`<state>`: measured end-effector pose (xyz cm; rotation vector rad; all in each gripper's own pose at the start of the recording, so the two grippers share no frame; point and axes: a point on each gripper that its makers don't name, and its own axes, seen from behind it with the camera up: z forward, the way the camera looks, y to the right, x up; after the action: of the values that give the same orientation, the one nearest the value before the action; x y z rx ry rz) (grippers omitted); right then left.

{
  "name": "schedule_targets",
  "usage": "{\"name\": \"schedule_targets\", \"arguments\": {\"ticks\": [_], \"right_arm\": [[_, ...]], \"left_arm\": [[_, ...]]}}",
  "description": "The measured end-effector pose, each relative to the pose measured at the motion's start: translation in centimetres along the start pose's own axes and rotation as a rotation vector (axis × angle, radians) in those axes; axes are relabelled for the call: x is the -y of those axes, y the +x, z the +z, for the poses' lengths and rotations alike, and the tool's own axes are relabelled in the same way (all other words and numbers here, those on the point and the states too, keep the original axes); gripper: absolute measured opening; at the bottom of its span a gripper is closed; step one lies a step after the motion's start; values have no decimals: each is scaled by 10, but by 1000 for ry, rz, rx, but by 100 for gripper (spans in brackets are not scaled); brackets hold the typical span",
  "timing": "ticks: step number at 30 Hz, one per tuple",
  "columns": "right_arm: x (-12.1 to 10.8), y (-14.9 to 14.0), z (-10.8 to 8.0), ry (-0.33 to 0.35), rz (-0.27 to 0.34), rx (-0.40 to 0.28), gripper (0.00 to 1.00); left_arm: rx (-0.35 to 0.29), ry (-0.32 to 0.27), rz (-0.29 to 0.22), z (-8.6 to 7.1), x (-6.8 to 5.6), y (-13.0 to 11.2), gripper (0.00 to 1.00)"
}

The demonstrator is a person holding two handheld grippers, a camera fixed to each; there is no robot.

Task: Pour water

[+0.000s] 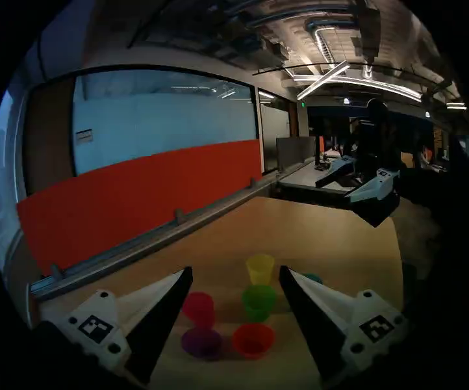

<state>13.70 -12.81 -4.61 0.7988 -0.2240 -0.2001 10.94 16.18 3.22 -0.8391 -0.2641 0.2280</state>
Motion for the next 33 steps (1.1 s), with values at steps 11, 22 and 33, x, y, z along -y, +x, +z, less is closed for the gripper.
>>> {"name": "schedule_targets", "arguments": {"ticks": [11,22,33], "right_arm": [[3,-40,12,19,-25,79,100],[16,-91,23,62,-34,167,100],[27,-142,35,85,-8,253,100]], "left_arm": [[73,-41,-3,19,-5,-30,100],[94,-56,-6,29,-8,-42,100],[106,-63,-5,35,-8,-49,100]]}}
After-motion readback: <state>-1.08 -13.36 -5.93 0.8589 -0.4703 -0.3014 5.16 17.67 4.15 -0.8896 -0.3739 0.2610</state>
